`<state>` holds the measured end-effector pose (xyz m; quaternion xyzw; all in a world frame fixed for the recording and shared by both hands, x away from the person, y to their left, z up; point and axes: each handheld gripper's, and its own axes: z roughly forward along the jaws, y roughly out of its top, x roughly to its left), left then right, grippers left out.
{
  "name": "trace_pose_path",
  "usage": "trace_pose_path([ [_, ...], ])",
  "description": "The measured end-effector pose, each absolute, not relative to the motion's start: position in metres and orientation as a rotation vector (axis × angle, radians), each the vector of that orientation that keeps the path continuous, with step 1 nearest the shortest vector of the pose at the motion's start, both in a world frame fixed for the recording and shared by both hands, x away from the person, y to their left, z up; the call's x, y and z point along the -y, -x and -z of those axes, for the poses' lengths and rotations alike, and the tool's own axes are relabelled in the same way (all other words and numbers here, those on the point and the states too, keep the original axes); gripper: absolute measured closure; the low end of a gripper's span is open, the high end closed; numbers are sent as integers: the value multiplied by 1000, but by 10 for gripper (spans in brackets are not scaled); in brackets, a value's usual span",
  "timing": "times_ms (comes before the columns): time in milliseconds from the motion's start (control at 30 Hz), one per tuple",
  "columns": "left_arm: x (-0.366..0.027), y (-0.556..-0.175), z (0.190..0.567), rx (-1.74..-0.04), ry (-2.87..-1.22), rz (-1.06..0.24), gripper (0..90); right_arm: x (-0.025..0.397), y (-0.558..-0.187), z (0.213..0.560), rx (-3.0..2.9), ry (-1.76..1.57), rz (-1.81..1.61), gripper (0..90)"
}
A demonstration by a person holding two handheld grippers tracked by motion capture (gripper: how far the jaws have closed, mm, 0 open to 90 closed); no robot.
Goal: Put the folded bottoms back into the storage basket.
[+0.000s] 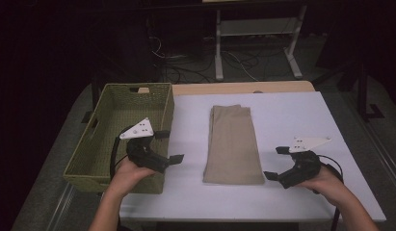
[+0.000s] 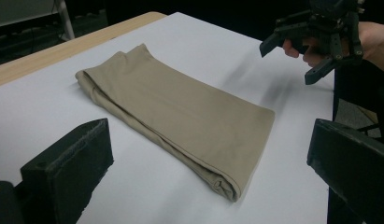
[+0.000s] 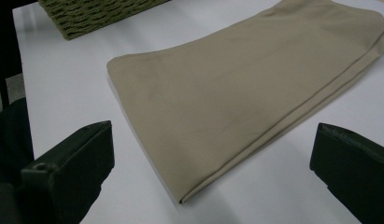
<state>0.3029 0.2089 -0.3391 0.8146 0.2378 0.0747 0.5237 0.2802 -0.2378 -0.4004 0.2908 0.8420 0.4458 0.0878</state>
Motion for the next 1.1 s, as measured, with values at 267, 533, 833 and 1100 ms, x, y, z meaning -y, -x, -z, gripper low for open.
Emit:
trace_pose_path([
  [267,-209,-303,339,-568,-1948,-182,5,228,-282,399,-2524,-839,-1339,0],
  [533,-209,-303,339,-567,-1945,-180,5,220,-285,398,-2533,-819,-1345,0],
  [833,-210,-303,339,-570,-1941,-179,5,211,-289,398,-2558,-792,-1348,0],
  [1100,-210,-303,339,-571,-1940,-175,5,204,-294,397,-2572,-774,-1358,0],
])
